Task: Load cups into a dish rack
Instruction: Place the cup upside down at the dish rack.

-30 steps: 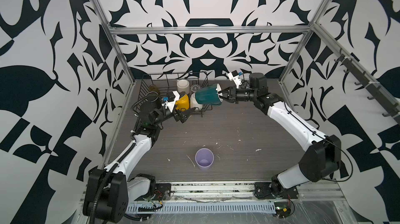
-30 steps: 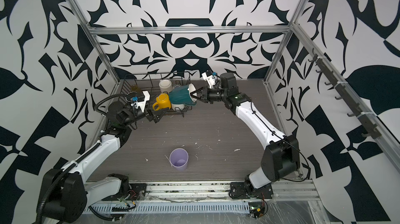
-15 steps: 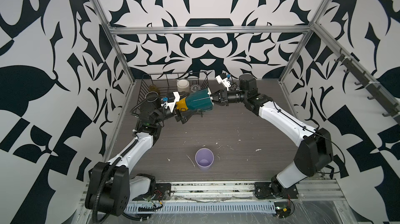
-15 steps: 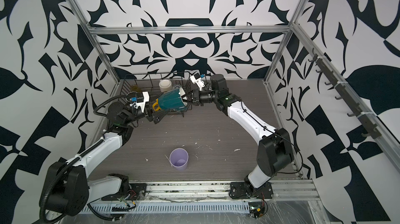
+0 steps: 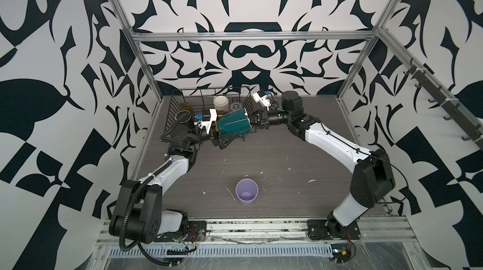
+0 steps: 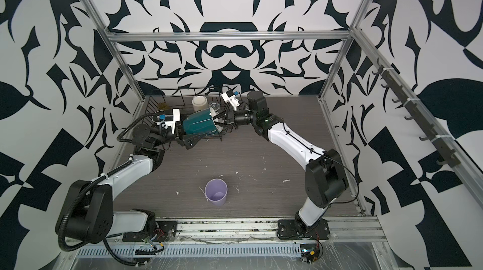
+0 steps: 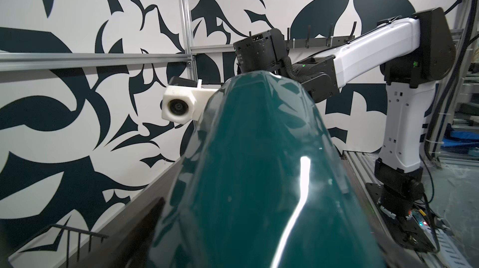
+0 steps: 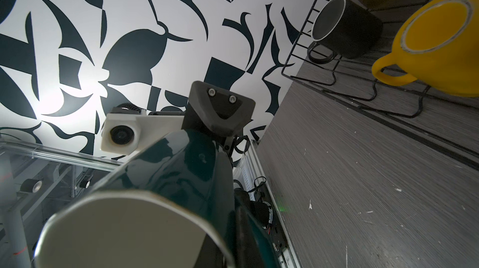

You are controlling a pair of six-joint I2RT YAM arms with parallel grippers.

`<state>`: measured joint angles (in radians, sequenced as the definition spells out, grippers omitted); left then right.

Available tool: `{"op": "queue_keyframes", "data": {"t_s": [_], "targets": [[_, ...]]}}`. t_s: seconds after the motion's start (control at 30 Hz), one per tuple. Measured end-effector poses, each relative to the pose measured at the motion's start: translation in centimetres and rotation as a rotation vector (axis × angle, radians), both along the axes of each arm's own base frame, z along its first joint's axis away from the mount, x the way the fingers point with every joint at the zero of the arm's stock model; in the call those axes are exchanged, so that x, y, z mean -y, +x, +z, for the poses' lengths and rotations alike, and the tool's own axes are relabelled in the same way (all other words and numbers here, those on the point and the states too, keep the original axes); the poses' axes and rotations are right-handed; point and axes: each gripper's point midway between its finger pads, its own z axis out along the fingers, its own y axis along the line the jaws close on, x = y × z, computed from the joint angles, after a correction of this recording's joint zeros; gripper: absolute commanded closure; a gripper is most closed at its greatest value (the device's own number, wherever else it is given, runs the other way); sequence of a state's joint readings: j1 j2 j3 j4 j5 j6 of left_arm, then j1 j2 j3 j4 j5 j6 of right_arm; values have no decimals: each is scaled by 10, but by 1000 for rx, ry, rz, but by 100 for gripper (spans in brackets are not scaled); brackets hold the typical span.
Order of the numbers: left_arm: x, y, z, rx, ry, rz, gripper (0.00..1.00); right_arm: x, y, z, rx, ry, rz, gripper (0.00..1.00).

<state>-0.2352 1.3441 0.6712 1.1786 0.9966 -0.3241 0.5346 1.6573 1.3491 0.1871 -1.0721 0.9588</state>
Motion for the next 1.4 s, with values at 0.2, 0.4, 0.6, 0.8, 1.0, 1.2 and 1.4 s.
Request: {"op": "queue_keyframes", "data": {"t_s": [0.2,0.4,0.6,0.8,1.0,1.2,1.4], "targets": [[1,-3,6,3,-14,-23,1,-6,-3,1,-14,18,25,100],[0,-5,10,6,-24,-27,0,-10,-1,2,-23,45,45,100],[-1,-5,12,3,-31,-28,5,-13,1,0,-50,68,63,100],[-2,-7,16,2,-40,-35,20,-15,1,2,-56,80,70,100],[-2,-6,19,-3,-44,-37,52,-15,1,5,-57,88,69,100],[-2,-6,21,-6,-42,-36,79,-15,1,6,-56,90,68,88],[-1,-7,19,-38,-33,-40,100,-16,0,5,-39,90,70,74]]}}
